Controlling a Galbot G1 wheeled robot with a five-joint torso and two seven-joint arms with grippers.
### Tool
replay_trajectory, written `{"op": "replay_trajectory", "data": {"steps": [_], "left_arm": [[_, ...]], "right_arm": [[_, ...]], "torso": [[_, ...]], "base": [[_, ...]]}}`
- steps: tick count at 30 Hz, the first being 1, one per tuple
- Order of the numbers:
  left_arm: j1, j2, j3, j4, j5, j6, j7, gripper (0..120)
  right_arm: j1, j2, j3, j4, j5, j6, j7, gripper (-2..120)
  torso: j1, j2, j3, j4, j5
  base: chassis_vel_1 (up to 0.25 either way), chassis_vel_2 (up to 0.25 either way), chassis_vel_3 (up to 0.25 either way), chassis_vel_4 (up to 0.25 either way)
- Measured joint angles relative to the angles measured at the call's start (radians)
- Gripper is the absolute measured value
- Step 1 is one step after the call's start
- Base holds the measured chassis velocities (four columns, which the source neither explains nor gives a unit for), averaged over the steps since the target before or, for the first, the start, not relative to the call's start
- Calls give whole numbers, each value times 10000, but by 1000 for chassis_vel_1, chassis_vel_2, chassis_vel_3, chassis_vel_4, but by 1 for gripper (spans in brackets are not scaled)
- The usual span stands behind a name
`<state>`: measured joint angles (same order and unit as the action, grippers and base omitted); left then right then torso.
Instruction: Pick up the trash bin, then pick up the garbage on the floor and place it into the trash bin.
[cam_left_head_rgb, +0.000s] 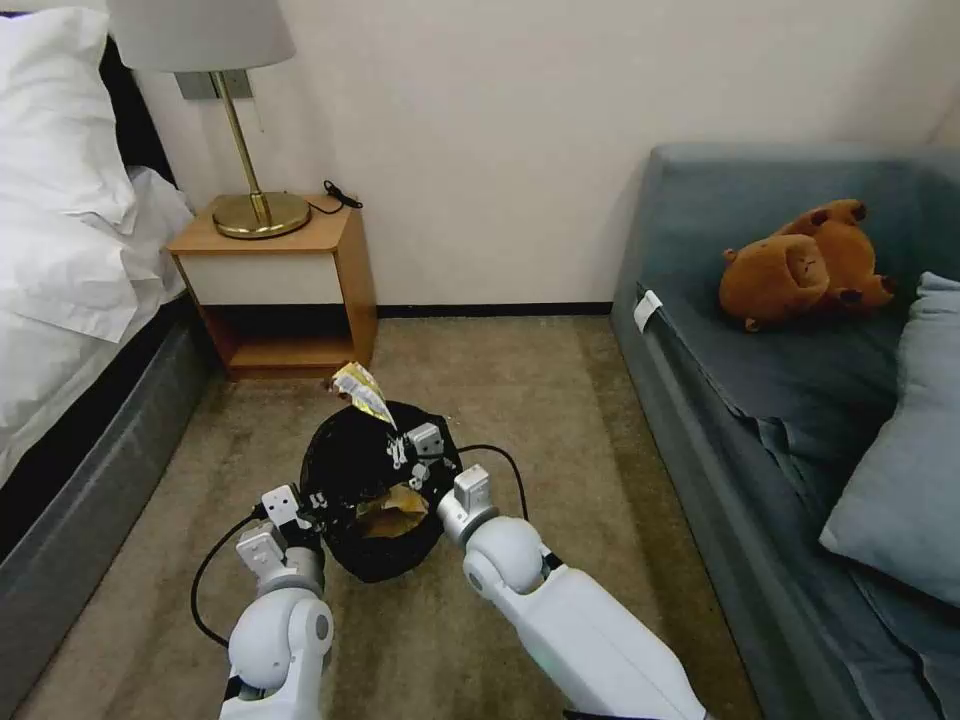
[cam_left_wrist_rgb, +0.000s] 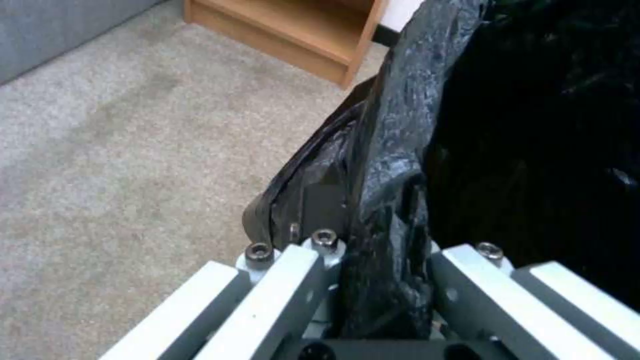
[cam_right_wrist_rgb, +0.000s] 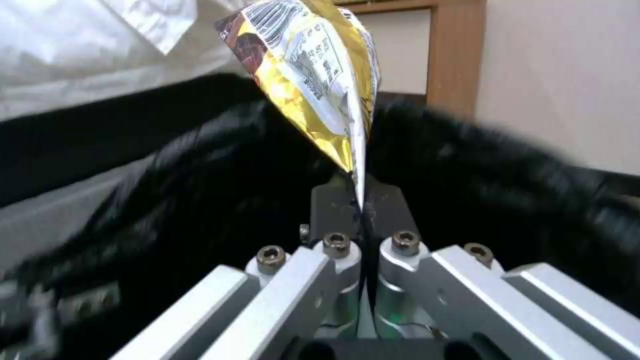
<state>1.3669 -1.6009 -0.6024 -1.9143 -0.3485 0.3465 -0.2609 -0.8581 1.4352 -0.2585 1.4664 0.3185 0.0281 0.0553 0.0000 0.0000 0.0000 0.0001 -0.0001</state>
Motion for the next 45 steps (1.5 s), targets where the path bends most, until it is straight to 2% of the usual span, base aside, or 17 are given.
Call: {"op": "replay_trajectory", "data": {"steps": [8,19,20,22,23,27,30,33,35,38,40,41,42,43,45], "left_arm": [[-26,-69,245,-34,91,6,-57,1],[11,-71,277,-53,138,-37,-58,1],[15,-71,283,-53,144,-47,-58,1],[16,-71,284,-54,145,-50,-58,1],[17,-71,289,-54,145,-50,-58,1],[16,-71,285,-53,145,-51,-57,1],[0,-71,259,-44,143,-52,-56,1],[-7,-71,252,-36,143,-52,-57,1],[-7,-71,238,-2,141,-53,-56,1],[-4,-71,237,13,141,-54,-56,1],[0,-71,217,58,141,-56,-73,1],[0,-71,217,58,141,-56,-73,1],[1,-71,205,65,142,-56,-108,1],[1,-71,205,65,142,-56,-108,1],[-2,-71,203,67,143,-49,-151,1]], "right_arm": [[-226,-53,-62,-514,-618,199,-61,0],[-354,-83,314,-774,-968,152,-108,0],[-352,-102,332,-704,-1002,89,-97,5],[-351,-116,333,-678,-1015,75,-92,8],[-355,-130,334,-633,-1035,46,-87,17],[-412,-109,376,-615,-1094,35,-88,25],[-557,-21,470,-577,-1178,-17,-105,42],[-579,-21,470,-568,-1196,-20,-113,45],[-626,-42,467,-522,-1215,-44,-127,61],[-641,-49,467,-504,-1217,-51,-128,64],[-683,-79,469,-401,-1220,-63,-149,77],[-683,-79,469,-401,-1220,-63,-149,77],[-712,-108,468,-322,-1233,-80,-170,85],[-712,-108,468,-322,-1233,-80,-170,85],[-754,-147,467,-188,-1261,-119,-225,94]], "torso": [[0,0,0,-1,1],[0,0,0,-2,1],[0,0,0,-1,1],[0,0,0,-1,1],[0,0,0,-1,1],[0,0,0,-1,1],[0,0,0,-1,1],[0,0,0,-1,1],[0,0,0,-1,1],[0,0,0,-1,1],[0,0,0,-1,1],[0,0,0,-1,1],[0,0,0,-1,1],[0,0,0,-1,1],[0,0,0,-1,1]], "base": [[0,0,0,0],[0,0,0,0],[0,0,0,0],[0,0,0,0],[0,0,0,0],[0,0,0,0],[0,0,0,0],[0,0,0,0],[0,0,0,0],[0,0,0,0],[0,0,0,0],[0,0,0,0],[0,0,0,0],[0,0,0,0],[0,0,0,0]]}}
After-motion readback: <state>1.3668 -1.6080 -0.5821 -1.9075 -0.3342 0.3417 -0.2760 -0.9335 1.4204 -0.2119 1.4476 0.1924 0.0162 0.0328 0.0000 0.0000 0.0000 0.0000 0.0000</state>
